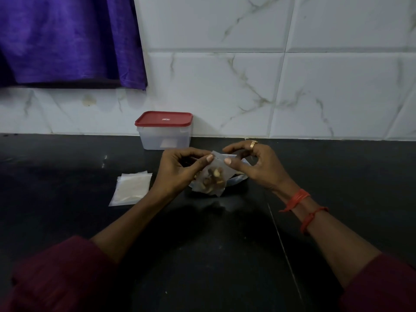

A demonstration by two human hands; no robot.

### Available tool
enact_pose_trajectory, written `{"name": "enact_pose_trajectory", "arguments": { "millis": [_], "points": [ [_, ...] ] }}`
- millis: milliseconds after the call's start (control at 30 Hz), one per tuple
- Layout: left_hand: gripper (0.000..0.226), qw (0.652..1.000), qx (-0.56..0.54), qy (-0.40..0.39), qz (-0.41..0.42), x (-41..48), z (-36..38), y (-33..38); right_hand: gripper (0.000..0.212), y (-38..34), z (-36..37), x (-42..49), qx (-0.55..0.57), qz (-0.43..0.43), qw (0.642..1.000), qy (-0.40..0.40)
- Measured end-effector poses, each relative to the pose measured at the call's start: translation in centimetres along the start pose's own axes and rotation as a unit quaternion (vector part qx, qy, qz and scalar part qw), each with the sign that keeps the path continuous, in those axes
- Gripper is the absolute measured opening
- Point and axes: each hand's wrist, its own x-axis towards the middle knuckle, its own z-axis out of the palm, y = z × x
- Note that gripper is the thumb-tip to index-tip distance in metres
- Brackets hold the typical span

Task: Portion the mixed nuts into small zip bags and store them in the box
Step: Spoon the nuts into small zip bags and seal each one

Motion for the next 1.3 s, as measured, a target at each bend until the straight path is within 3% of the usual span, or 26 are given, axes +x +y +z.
{"name": "enact_pose_trajectory", "arguments": {
  "millis": [333, 567, 700, 967, 1133, 1200, 1300],
  "points": [
    [0.012, 0.996, 0.079, -0.028, 0.015, 0.1, 0.4, 0.3, 0.013, 0.3, 1.8, -0.2, -0.012, 0.005, 1.0, -0.019],
    [0.007, 0.998, 0.065, 0.02, -0.004, 0.5, 0.2, 0.9, 0.028, -0.2, 2.5, 0.5, 0.062, 0.03, 0.997, 0.038],
    [0.006, 0.998, 0.037, 0.042, -0.024, 0.6, 0.0, 1.0, 0.022, -0.2, 2.1, 0.3, 0.07, 0.039, 0.996, 0.045],
    [0.008, 0.998, 0.018, 0.047, -0.045, 0.6, 0.2, 0.7, 0.04, 0.2, 1.7, 0.0, -0.075, -0.021, 0.987, 0.139],
    [0.013, 0.995, 0.0, 0.065, -0.07, 0.6, -0.1, 0.7, 0.052, 0.9, 1.1, 0.0, -0.238, -0.092, 0.952, 0.168],
    [0.015, 0.991, -0.031, 0.098, -0.089, 1.0, -1.1, 0.7, 0.058, 1.3, 0.7, -0.3, -0.22, -0.091, 0.958, 0.157],
    [0.014, 0.985, -0.052, 0.119, -0.117, 1.2, -1.9, 0.7, 0.058, 1.3, 0.6, -0.6, -0.139, -0.024, 0.983, 0.121]
  ]
}}
